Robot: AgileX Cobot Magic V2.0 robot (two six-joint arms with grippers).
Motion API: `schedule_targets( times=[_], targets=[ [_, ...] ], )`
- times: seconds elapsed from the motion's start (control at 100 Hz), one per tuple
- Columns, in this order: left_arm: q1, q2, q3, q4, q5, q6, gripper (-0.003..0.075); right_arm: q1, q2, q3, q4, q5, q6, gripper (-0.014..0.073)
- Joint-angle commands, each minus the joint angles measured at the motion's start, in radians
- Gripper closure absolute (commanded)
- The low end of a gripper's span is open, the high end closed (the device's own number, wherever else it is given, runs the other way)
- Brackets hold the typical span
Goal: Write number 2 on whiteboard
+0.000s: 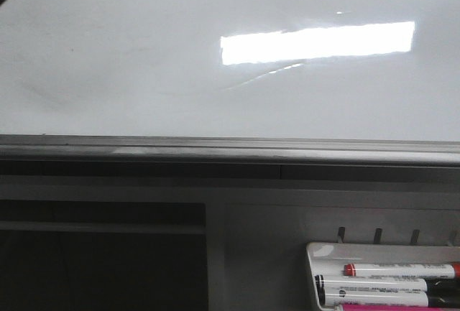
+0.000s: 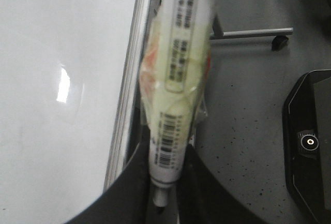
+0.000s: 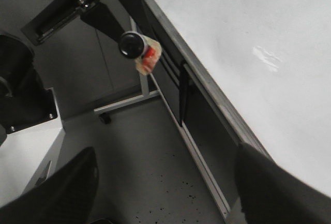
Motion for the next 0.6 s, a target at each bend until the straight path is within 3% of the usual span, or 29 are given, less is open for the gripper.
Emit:
schedule_targets(
  times=[0.0, 0.22, 0.59],
  targets=[
    [-0.009, -0.034, -0.031, -0.014, -0.032, 0.001, 0.0741, 0.063, 0.070, -0.065, 0.032, -0.116, -0.025, 0.0101],
    [-0.009, -0.049, -0.031, -0.018, -0.021, 0.001, 0.0741, 0.163, 0.215, -0.135, 0.032, -0.285, -0.047, 0.0101],
    [-0.009, -0.047, -0.031, -0.018, -0.009, 0.001, 0.0741, 0.256, 0.348, -0.224, 0.045, -0.310, -0.047, 0.0102]
  ],
)
